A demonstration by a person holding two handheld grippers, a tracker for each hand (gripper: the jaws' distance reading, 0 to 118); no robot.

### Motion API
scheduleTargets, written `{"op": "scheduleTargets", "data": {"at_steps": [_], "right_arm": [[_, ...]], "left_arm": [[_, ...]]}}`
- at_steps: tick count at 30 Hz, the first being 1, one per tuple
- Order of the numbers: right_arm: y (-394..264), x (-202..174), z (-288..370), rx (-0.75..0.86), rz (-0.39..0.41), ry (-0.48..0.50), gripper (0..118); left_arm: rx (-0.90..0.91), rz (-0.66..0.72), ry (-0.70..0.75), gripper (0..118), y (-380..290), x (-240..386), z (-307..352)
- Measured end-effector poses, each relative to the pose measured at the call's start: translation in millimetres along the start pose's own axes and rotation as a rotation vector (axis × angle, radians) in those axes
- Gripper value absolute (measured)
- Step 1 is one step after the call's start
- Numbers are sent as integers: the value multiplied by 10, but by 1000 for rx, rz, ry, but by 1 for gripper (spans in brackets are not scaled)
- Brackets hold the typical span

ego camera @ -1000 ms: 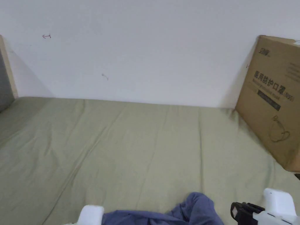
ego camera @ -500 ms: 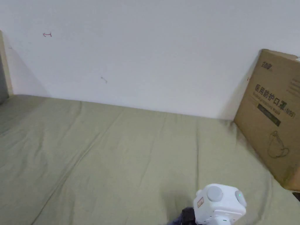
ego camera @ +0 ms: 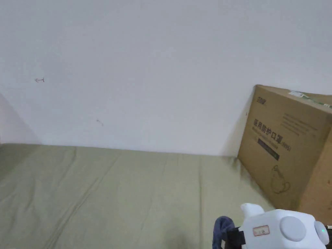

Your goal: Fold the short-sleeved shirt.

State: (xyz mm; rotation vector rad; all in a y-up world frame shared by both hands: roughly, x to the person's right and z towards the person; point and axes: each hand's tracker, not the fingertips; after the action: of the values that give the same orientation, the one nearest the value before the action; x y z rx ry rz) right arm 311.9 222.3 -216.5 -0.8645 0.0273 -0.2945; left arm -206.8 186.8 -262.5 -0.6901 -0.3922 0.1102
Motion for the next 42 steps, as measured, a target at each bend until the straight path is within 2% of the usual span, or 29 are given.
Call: {"op": "scheduleTargets", "data": {"at_steps": [4, 8, 13, 18, 23, 25, 26, 28, 30, 33, 42], "right_arm": [[135, 10, 837, 136, -97, 62, 8], [317, -59, 1522, 280, -46, 28, 8], [502, -88, 2096, 364, -69, 2, 8], [729, -74, 2371, 422, -54, -73, 8], [1111, 62, 2320, 462, -117, -108, 8], [1305, 56, 2224, 484, -117, -146, 8], [1411, 44, 2169, 497, -115, -173, 8], [1638, 77, 2050, 512, -128, -183, 8], [1852, 115, 1941, 544, -182, -190, 8], [2122, 215, 1787, 580, -218, -204, 8], [2433, 275, 1107, 640, -175, -219, 8]], "left_arm": [[104, -38, -14, 4, 442, -30, 358], [192, -74, -31, 4, 939, 113, 776], [286, -55, -59, 4, 1515, 334, 1311], [404, -178, -1, 4, 1855, 728, 1718], [393, -182, -4, 4, 2183, 878, 1575], [385, -226, 20, 4, 2272, 1017, 1423], [400, -253, 38, 4, 2507, 785, 1124], [410, -255, 65, 4, 2657, 810, 894], [419, -232, 64, 4, 2809, 770, 649], [488, -201, 120, 4, 2966, 772, 372], [648, -183, 248, 4, 2991, 809, -214]]}}
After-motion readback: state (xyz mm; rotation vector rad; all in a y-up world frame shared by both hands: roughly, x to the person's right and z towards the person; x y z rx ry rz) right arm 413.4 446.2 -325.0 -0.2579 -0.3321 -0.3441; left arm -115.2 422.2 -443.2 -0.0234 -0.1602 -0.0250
